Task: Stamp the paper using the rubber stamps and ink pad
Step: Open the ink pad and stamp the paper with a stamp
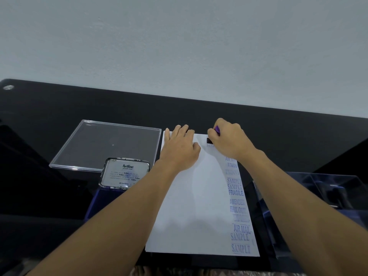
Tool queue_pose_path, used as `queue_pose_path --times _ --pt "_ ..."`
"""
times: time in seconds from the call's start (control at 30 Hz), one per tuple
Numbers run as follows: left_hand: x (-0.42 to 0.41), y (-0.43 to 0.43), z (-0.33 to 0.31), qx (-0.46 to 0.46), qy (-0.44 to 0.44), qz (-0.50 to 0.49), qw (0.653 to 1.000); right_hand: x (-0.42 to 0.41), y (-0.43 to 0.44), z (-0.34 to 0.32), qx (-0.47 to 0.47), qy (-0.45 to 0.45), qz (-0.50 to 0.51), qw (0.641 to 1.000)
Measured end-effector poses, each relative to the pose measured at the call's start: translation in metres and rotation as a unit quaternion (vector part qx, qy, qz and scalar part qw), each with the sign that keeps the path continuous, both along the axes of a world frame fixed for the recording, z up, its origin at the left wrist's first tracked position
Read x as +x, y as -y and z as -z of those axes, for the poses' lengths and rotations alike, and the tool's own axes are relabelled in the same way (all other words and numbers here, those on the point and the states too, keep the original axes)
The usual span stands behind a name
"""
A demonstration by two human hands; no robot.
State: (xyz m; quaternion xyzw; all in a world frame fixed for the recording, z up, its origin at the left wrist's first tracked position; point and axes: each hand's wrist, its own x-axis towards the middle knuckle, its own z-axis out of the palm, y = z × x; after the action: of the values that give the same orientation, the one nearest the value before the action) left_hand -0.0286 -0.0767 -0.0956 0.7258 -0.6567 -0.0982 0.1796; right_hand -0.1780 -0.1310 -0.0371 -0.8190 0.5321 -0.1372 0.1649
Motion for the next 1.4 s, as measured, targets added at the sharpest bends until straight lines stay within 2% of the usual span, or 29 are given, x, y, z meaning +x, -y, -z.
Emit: queue_pose_path --times 0.23,0.47,1.03,1.4 --pt "0.002 0.003 -0.013 0.022 -0.008 -0.007 1.0 -0.005 0.001 -0.021 -0.03 0.082 0.027 0.996" --pt "0.003 0.002 -0.025 -0.002 -0.056 -0.023 0.998 -0.012 0.001 -0.031 -0.021 0.075 0.035 0.996" --pt "0.009 -0.011 -0.043 -0.011 -0.042 -0.018 0.999 -0.015 -0.009 -0.042 -0.003 0.072 0.048 0.996" --pt "0.052 -0.075 -0.061 -0.049 -0.033 -0.041 0.997 0.028 -0.074 -0.04 0.042 0.098 -0.003 0.994"
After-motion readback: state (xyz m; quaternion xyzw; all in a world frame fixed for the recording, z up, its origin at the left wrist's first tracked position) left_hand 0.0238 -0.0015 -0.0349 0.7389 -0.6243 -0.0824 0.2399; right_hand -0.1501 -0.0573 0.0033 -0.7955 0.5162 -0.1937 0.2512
